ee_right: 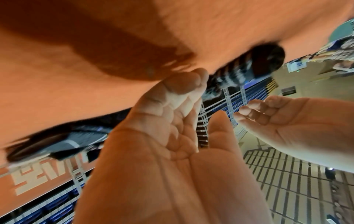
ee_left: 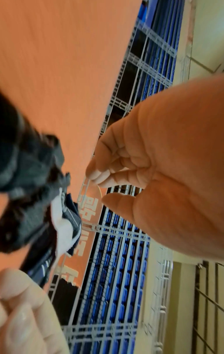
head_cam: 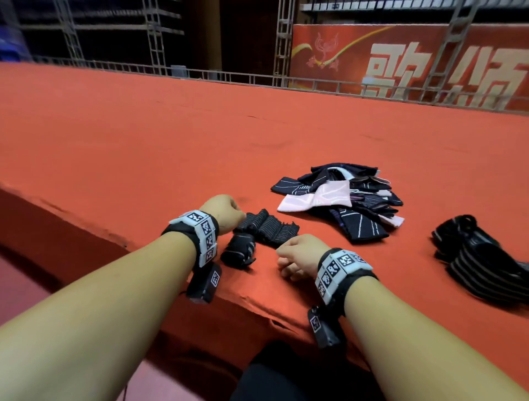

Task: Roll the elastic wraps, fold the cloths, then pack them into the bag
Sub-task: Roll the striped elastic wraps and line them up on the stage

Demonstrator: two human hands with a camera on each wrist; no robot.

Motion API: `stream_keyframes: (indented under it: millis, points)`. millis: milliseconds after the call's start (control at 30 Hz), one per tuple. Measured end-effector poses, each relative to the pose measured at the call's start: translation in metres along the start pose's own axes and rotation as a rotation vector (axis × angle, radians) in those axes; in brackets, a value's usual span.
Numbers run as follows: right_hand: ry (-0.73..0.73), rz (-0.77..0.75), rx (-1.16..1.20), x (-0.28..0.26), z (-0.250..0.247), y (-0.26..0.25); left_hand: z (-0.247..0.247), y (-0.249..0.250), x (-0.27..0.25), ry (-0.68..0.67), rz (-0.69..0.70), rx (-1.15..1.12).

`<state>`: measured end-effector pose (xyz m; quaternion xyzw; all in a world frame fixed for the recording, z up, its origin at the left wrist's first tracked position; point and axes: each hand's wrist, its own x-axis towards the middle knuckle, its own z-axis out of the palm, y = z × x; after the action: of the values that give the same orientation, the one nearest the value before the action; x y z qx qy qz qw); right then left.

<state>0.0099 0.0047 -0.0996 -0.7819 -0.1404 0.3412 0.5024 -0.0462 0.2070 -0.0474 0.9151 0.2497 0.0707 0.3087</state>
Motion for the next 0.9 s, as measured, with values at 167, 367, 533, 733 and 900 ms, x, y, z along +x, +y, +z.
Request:
stream_keyframes:
  millis: [167, 367, 533, 733, 900]
  points:
    - [0.213, -0.058, 0.074, -0.052, -0.083, 0.018, 0.049, 0.097, -0.004, -0.084, 0.173, -0.176]
    - [0.573, -0.008, 0.178, -0.131, -0.213, 0.081, 0.147, 0.222, -0.038, -0.381, 0.405, -0.284]
    - [0.853, 0.064, 0.334, -0.183, -0.279, 0.154, 0.22, 0.287, -0.065, -0.495, 0.534, -0.236]
    - [0.891, 0.058, 0.607, -0.184, -0.297, 0.201, 0.27, 0.318, -0.078, -0.543, 0.672, 0.01]
    - [0.854, 0.1, 0.561, -0.174, -0.304, 0.204, 0.288, 0.321, -0.078, -0.517, 0.658, 0.132]
